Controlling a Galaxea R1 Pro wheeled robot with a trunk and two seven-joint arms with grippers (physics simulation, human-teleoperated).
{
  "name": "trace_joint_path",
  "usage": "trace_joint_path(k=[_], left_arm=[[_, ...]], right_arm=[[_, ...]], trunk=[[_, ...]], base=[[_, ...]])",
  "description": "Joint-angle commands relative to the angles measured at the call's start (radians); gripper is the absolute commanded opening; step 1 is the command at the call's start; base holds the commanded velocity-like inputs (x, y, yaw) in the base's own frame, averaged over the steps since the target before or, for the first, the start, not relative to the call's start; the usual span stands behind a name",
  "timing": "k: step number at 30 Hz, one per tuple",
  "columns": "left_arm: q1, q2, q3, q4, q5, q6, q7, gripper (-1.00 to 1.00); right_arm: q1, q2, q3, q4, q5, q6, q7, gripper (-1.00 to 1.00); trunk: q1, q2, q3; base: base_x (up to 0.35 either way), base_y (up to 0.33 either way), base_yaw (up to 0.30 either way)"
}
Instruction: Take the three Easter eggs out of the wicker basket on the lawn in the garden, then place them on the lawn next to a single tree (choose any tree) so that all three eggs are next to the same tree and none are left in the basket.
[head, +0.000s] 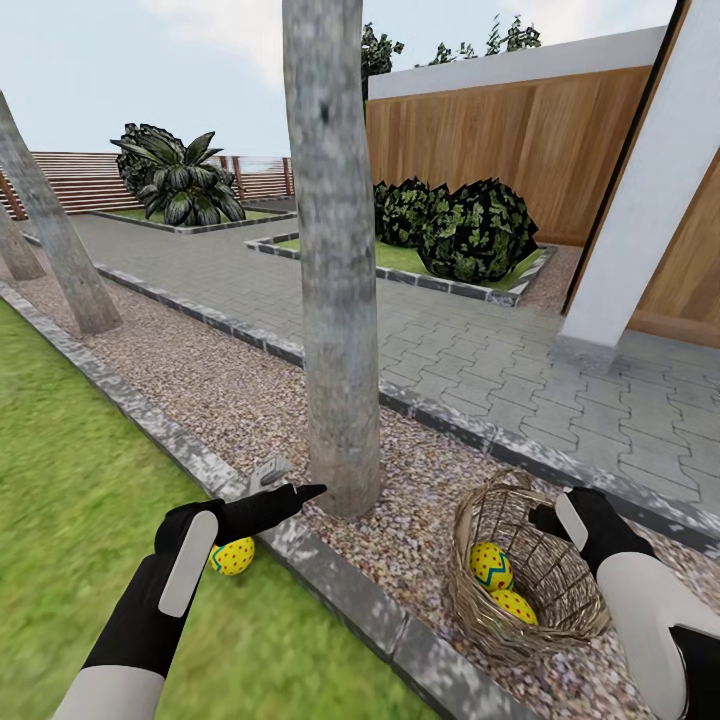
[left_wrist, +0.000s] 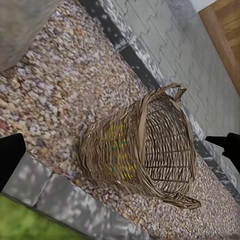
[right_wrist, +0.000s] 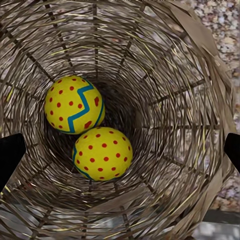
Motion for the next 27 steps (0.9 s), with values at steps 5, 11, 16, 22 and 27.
trace_joint_path(k=[5,11,16,22,27], left_arm=[[-0.001,-0.001,0.003,0.000,-0.006,0.006,-0.008,1.00],[-0.001,-0.001,0.003,0.000,-0.006,0.007,-0.008,1.00],[-0.001,-0.001,0.003,0.000,-0.006,0.007,-0.008,1.00],[-0.001,-0.001,0.003,0.000,-0.006,0.007,-0.008,1.00],[-0.001,-0.001,0.003,0.000,-0.006,0.007,-0.008,1.00]], right_arm=[[0.000,0.000,-0.001,-0.002,-0.009,0.003,-0.007,1.00],[0.000,0.000,-0.001,-0.003,-0.009,0.003,-0.007,1.00],[0.000,0.000,-0.001,-0.003,-0.009,0.003,-0.007,1.00],[0.000,0.000,0.000,-0.003,-0.009,0.003,-0.007,1.00],[0.000,0.001,-0.001,-0.003,-0.009,0.003,-0.007,1.00]], trunk=[[0.000,0.000,-0.001],[0.000,0.000,-0.001],[0.000,0.000,-0.001],[0.000,0.000,-0.001],[0.000,0.000,-0.001]], base=[[0.000,0.000,0.000],[0.000,0.000,0.000],[0.000,0.000,0.000],[0.000,0.000,0.000],[0.000,0.000,0.000]])
